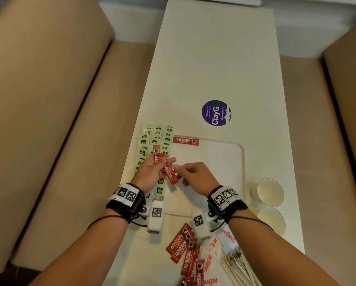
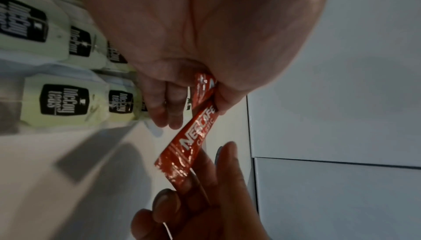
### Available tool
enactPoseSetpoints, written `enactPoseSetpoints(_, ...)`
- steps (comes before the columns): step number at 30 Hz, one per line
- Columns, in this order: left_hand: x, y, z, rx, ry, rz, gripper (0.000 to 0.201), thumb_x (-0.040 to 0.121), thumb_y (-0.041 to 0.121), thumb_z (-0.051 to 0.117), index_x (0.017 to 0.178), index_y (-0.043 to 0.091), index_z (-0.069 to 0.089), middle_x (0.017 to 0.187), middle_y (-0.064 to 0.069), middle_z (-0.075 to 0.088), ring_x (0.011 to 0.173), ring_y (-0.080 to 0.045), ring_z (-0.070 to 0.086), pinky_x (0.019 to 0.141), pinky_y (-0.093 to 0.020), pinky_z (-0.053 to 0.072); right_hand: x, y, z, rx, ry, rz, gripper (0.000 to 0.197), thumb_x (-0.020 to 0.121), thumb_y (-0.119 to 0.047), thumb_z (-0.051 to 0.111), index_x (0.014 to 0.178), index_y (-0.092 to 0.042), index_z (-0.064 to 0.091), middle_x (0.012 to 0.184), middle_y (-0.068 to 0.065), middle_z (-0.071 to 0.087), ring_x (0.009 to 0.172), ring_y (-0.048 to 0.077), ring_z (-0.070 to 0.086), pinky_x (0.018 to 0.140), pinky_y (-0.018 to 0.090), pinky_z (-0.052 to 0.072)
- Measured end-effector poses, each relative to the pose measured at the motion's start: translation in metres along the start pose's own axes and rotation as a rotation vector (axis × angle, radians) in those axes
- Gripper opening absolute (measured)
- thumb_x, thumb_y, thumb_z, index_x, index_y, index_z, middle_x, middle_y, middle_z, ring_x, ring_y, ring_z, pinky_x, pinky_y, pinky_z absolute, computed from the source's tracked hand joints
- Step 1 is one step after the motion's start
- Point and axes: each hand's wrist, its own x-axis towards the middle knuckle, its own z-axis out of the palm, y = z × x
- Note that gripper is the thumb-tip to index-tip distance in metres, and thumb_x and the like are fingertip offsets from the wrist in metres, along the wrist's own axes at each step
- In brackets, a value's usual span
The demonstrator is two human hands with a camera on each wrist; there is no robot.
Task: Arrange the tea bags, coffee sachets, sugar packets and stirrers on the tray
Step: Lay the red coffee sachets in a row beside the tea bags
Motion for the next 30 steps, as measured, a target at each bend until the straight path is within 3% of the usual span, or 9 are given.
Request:
enactPoseSetpoints(3, -0.002, 0.000, 0.004, -0.016, -0.043, -0.017, 0.025, 0.108, 0.015, 0.041, 0.126, 0.015, 0.057, 0.123, -0.008, 0.071, 0.113, -0.024, 0.069, 0.091, -0.038, 0.055, -0.011, -0.001, 0.006, 0.034, -0.040, -0.104, 0.020, 0.100, -0.031, 0.064, 0.102, -0.019, 0.080, 0.076, -0.007, 0.075, 0.061, -0.003, 0.060, 0.064, 0.014, 0.047)
enactPoseSetpoints(5, -0.004, -0.002, 0.005, -0.039, -0.066, -0.023, 0.029, 0.108, 0.015, 0.041, 0.132, 0.015, 0.057, 0.125, -0.005, 0.071, 0.113, -0.024, 0.068, 0.093, -0.040, 0.054, -0.013, 0.000, 0.007, 0.038, -0.031, -0.129, 0.016, 0.100, -0.025, 0.064, 0.102, -0.021, 0.079, 0.073, -0.015, 0.073, 0.060, -0.006, 0.060, 0.062, 0.008, 0.043)
enactPoseSetpoints(8, -0.008, -0.003, 0.006, -0.082, -0.032, -0.018, 0.028, 0.107, 0.014, 0.042, 0.128, 0.018, 0.061, 0.121, 0.000, 0.073, 0.108, -0.019, 0.070, 0.087, -0.036, 0.055, -0.014, 0.000, 0.009, 0.069, 0.028, -0.071, 0.019, 0.099, -0.024, 0.065, 0.094, -0.012, 0.079, 0.073, 0.000, 0.073, 0.054, 0.002, 0.056, 0.060, 0.020, 0.047)
enactPoseSetpoints(11, -0.011, -0.006, 0.006, 0.041, 0.076, 0.003, 0.026, 0.106, 0.012, 0.043, 0.113, 0.019, 0.067, 0.103, 0.000, 0.072, 0.082, -0.012, 0.065, 0.067, -0.025, 0.047, -0.016, 0.002, 0.008, 0.194, 0.084, 0.006, 0.020, 0.100, -0.015, 0.063, 0.089, -0.002, 0.074, 0.066, -0.001, 0.070, 0.053, 0.011, 0.059, 0.060, 0.029, 0.054)
enactPoseSetpoints(13, -0.012, -0.012, 0.004, 0.139, 0.091, 0.012, 0.027, 0.107, 0.014, 0.042, 0.102, 0.020, 0.069, 0.082, 0.000, 0.061, 0.066, -0.011, 0.053, 0.058, -0.024, 0.037, -0.019, -0.001, 0.007, 0.294, 0.102, 0.036, 0.017, 0.100, -0.011, 0.062, 0.091, -0.002, 0.073, 0.076, 0.001, 0.074, 0.056, 0.013, 0.061, 0.061, 0.030, 0.058)
enactPoseSetpoints(16, -0.018, -0.015, 0.004, 0.244, 0.050, 0.011, 0.028, 0.102, 0.026, 0.055, 0.081, 0.029, 0.072, 0.064, 0.002, 0.045, 0.057, -0.014, 0.040, 0.054, -0.029, 0.030, -0.021, -0.002, 0.005, 0.412, 0.124, 0.067, 0.017, 0.100, -0.011, 0.062, 0.095, 0.001, 0.072, 0.088, 0.009, 0.077, 0.057, 0.013, 0.061, 0.064, 0.030, 0.060)
enactPoseSetpoints(20, -0.025, -0.014, 0.007, 0.302, 0.037, 0.066, 0.012, 0.095, 0.026, 0.067, 0.093, 0.017, 0.073, 0.052, 0.014, 0.046, 0.049, -0.006, 0.039, 0.051, -0.025, 0.032, -0.026, -0.002, 0.004, 0.510, 0.103, 0.075, 0.021, 0.100, -0.011, 0.062, 0.101, 0.008, 0.071, 0.093, 0.012, 0.078, 0.058, 0.015, 0.062, 0.066, 0.031, 0.060)
enactPoseSetpoints(25, -0.026, -0.004, 0.003, 0.325, 0.053, 0.080, 0.010, 0.095, 0.023, 0.068, 0.093, 0.014, 0.072, 0.059, 0.005, 0.044, 0.052, -0.009, 0.038, 0.049, -0.021, 0.033, -0.029, 0.004, -0.004, 0.550, 0.195, 0.050, 0.019, 0.100, -0.016, 0.064, 0.105, 0.001, 0.071, 0.090, 0.008, 0.074, 0.065, 0.016, 0.062, 0.069, 0.031, 0.059)
enactPoseSetpoints(30, -0.024, 0.006, -0.009, 0.454, -0.002, 0.081, 0.014, 0.095, 0.025, 0.069, 0.093, 0.012, 0.073, 0.057, 0.008, 0.048, 0.048, -0.005, 0.039, 0.045, -0.015, 0.033, -0.027, 0.014, -0.018, 0.433, 0.262, 0.044, 0.014, 0.098, -0.016, 0.066, 0.098, -0.008, 0.077, 0.080, 0.008, 0.071, 0.065, 0.015, 0.060, 0.070, 0.030, 0.058)
